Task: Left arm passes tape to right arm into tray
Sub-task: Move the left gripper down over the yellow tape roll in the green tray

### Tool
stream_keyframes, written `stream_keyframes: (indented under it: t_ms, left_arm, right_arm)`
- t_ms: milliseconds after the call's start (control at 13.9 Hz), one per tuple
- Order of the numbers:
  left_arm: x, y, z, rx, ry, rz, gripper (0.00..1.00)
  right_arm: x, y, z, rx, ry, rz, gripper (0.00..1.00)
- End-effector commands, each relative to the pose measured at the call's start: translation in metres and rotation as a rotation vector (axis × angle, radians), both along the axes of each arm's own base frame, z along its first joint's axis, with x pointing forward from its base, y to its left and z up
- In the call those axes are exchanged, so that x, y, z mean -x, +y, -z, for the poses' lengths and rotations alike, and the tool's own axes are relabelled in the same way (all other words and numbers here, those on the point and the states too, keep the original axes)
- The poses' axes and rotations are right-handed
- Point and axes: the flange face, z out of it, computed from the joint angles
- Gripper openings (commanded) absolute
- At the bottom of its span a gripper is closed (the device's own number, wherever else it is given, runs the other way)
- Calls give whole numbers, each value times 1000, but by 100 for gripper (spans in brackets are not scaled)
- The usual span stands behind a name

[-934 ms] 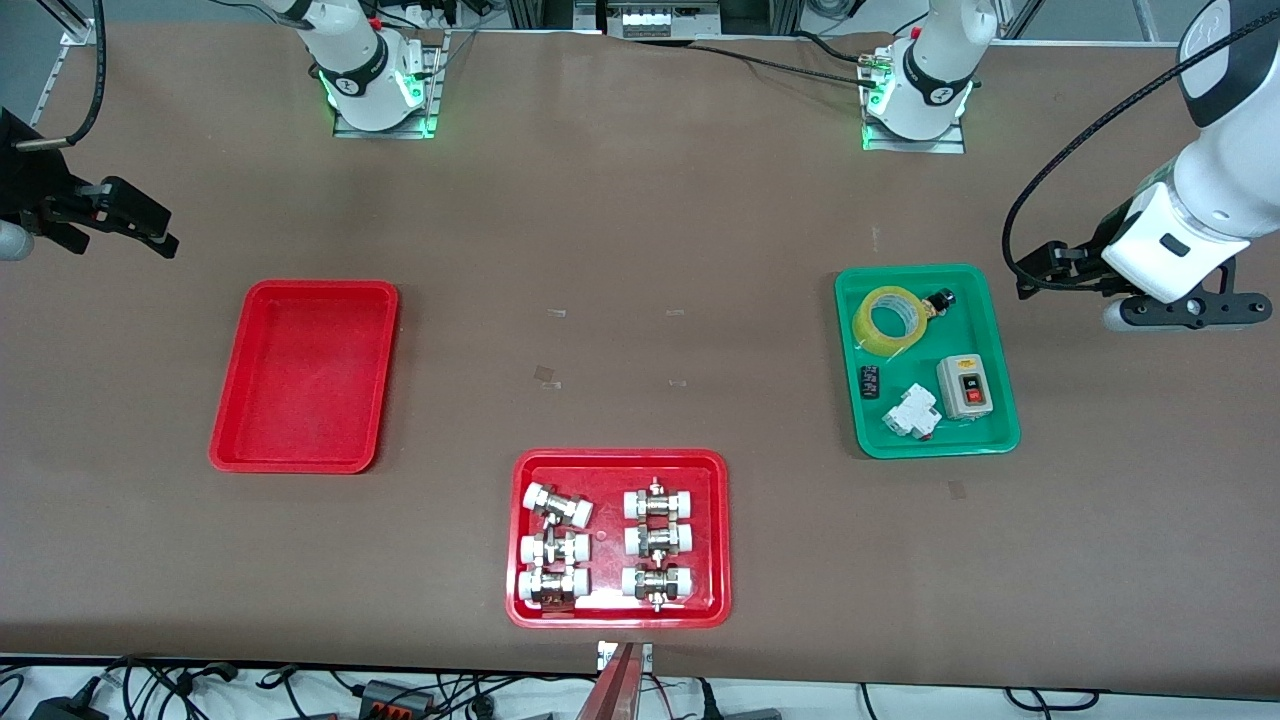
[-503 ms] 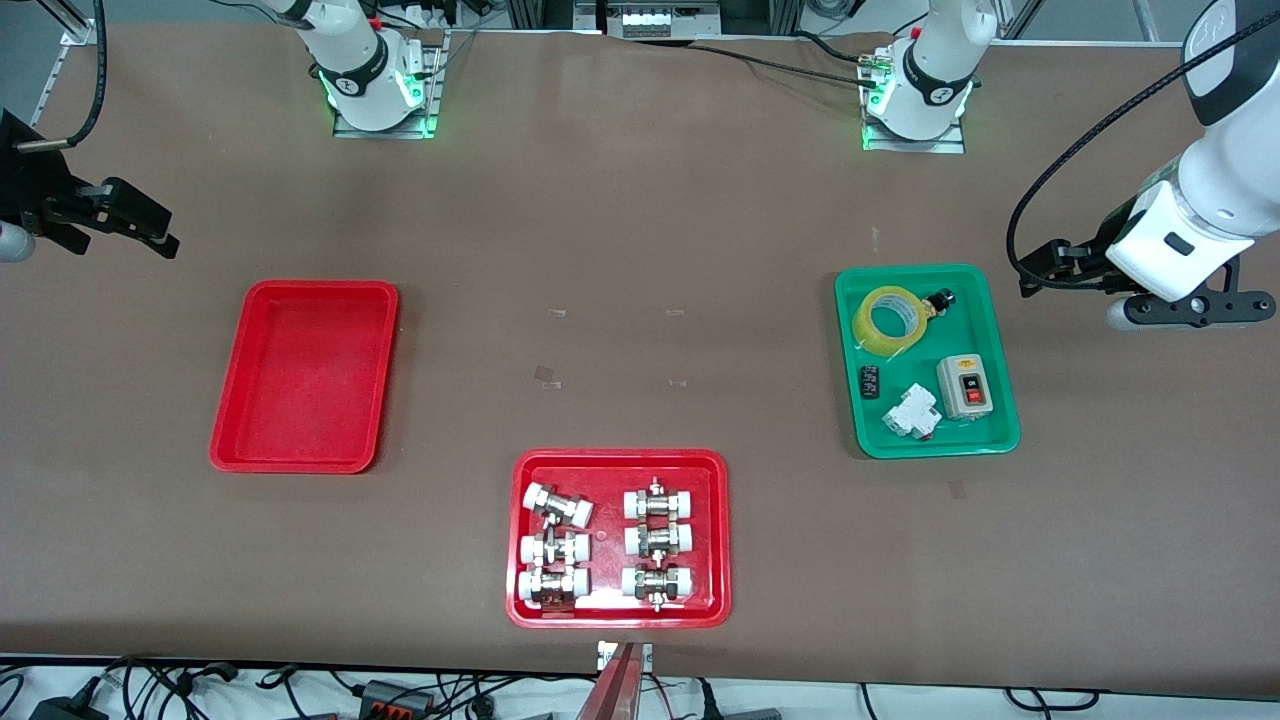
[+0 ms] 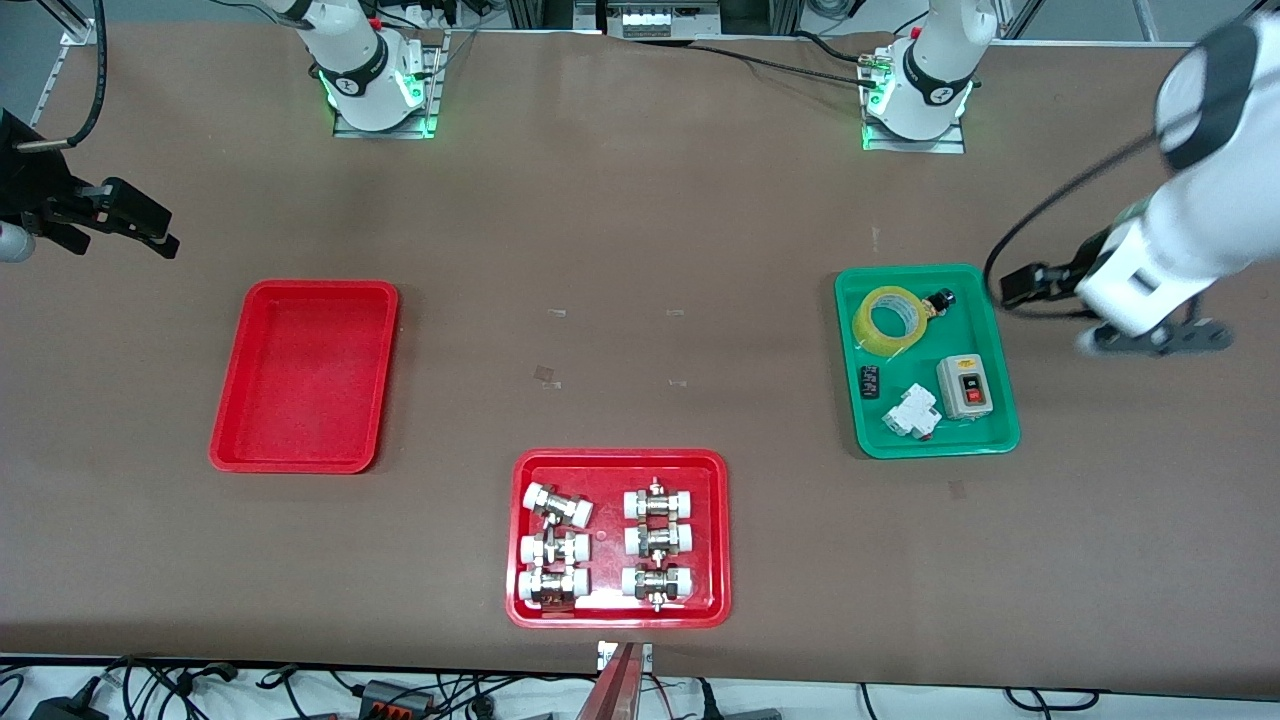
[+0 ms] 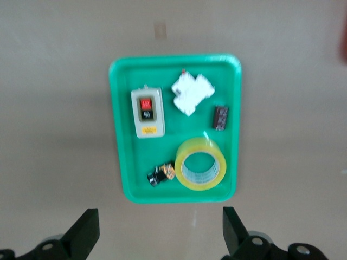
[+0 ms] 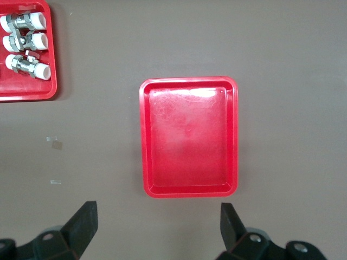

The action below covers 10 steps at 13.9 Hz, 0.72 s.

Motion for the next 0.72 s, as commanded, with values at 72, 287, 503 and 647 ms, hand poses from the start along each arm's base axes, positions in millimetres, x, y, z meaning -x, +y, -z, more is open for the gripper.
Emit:
stream_keyframes:
  t_ms: [72, 287, 503, 647]
  left_arm:
    - [-6, 1, 57, 40, 129, 22, 100]
    - [-8, -6, 144, 43, 193, 28, 100]
    - [25, -7, 209, 37, 209, 16, 100]
    - [43, -6, 236, 29, 270, 4, 100]
  right_arm:
    - [1, 3, -5, 11, -2, -13, 100]
    - [1, 3, -5, 12, -2, -15, 100]
    - [1, 3, -6, 12, -4, -15, 100]
    - [1, 3, -6, 12, -4, -15, 100]
